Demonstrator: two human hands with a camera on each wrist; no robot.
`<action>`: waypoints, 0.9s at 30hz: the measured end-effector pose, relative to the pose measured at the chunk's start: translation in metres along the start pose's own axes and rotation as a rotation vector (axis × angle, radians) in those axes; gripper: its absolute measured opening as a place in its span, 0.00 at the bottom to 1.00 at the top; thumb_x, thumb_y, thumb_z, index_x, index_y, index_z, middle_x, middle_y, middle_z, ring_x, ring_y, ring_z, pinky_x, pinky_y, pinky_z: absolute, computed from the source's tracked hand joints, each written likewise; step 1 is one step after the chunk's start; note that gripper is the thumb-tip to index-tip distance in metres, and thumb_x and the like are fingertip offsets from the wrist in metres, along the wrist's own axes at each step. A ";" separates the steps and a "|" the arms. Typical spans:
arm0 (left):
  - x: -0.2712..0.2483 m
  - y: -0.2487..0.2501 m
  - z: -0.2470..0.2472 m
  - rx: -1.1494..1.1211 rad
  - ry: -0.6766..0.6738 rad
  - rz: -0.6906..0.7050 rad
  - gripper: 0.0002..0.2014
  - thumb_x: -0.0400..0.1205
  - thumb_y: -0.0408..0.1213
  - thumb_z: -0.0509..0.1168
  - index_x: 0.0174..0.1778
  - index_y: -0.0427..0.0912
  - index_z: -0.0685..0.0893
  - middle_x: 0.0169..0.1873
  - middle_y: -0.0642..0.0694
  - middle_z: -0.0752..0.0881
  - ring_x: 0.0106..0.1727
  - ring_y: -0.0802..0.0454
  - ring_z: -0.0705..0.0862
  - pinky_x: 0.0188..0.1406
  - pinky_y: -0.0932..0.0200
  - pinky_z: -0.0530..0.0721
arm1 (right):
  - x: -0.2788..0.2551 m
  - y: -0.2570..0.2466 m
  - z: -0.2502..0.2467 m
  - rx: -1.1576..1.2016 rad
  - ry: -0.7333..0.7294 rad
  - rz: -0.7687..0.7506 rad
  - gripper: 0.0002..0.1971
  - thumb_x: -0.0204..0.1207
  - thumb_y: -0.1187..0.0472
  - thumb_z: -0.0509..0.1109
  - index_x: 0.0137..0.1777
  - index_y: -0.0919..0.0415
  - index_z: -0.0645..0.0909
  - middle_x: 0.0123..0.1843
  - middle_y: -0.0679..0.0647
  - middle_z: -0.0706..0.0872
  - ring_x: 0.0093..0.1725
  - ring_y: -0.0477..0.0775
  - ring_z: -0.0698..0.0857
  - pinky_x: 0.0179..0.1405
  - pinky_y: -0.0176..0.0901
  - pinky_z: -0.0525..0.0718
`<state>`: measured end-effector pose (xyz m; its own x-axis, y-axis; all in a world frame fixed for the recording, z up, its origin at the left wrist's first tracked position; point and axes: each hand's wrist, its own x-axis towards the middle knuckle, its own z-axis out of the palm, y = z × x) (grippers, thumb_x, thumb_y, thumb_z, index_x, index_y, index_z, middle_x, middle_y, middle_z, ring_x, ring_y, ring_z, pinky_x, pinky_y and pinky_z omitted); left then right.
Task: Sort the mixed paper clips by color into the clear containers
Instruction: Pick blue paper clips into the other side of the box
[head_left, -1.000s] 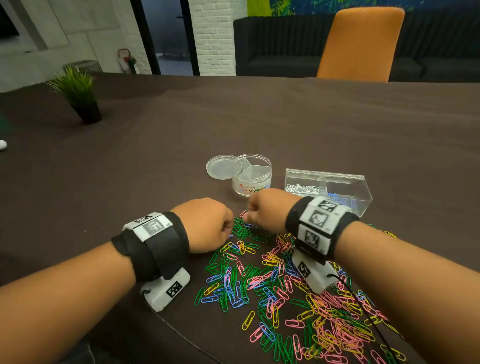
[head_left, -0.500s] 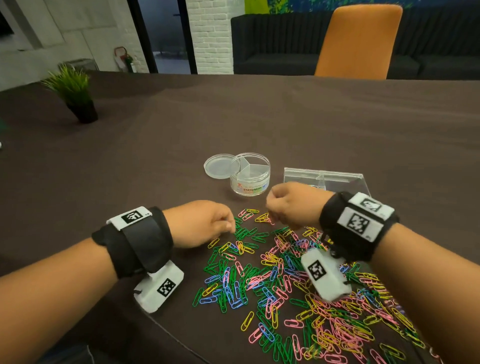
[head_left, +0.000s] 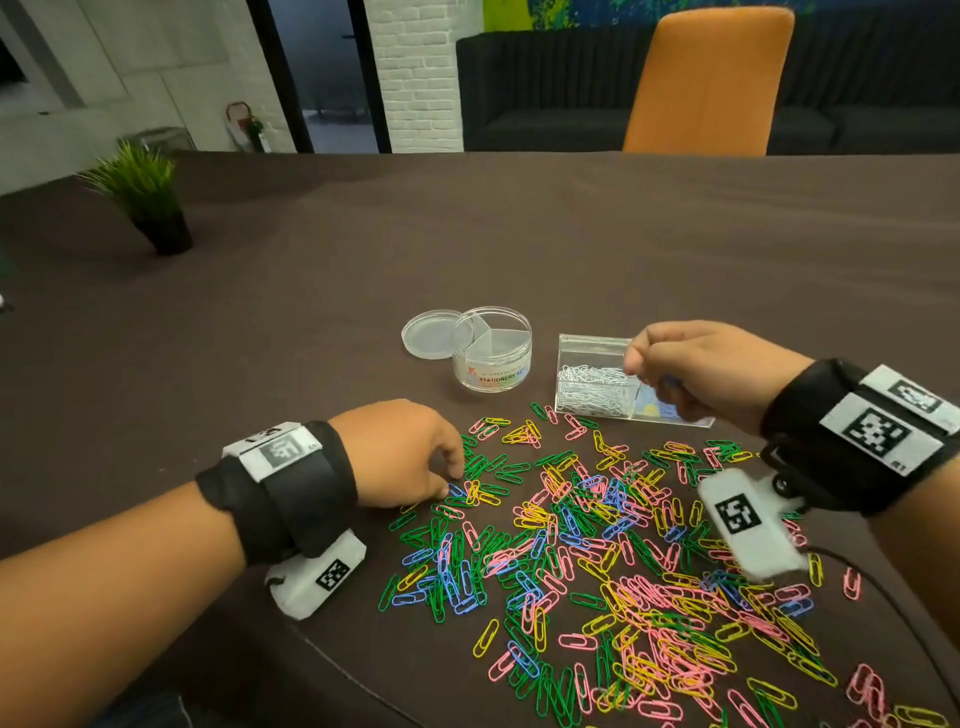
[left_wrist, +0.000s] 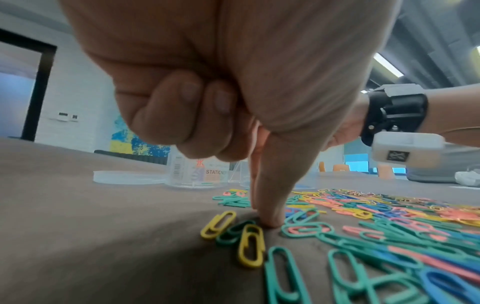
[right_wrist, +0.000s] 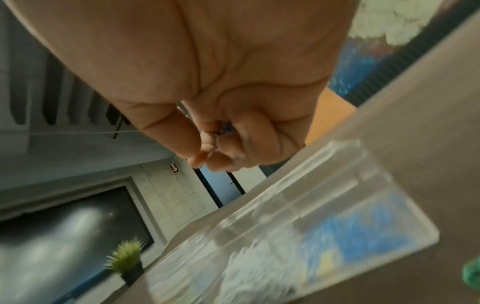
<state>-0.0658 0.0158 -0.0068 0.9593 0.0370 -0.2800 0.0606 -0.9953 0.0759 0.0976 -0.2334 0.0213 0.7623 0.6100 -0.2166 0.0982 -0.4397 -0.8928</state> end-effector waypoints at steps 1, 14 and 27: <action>0.001 0.002 0.000 0.019 0.003 0.004 0.07 0.78 0.50 0.72 0.51 0.61 0.86 0.28 0.63 0.80 0.33 0.65 0.77 0.39 0.62 0.73 | 0.002 -0.001 -0.007 -0.081 0.044 -0.023 0.11 0.77 0.70 0.60 0.39 0.59 0.80 0.26 0.50 0.73 0.25 0.51 0.65 0.25 0.37 0.62; 0.009 0.014 -0.033 0.123 0.013 -0.067 0.12 0.83 0.46 0.55 0.38 0.44 0.76 0.30 0.51 0.78 0.37 0.49 0.77 0.38 0.56 0.75 | 0.018 -0.009 -0.031 -0.461 0.187 -0.040 0.14 0.79 0.68 0.60 0.49 0.54 0.86 0.43 0.46 0.84 0.44 0.51 0.82 0.39 0.38 0.80; 0.144 0.141 -0.054 -0.193 0.259 0.170 0.16 0.90 0.46 0.53 0.49 0.39 0.80 0.45 0.43 0.84 0.47 0.43 0.81 0.47 0.51 0.77 | -0.045 0.050 -0.046 -0.792 0.140 0.032 0.07 0.80 0.62 0.63 0.48 0.55 0.83 0.45 0.48 0.85 0.49 0.53 0.83 0.51 0.44 0.80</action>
<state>0.0960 -0.1141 0.0156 0.9967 -0.0818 0.0015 -0.0788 -0.9548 0.2866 0.0982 -0.3132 0.0043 0.8402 0.5241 -0.1393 0.4594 -0.8244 -0.3306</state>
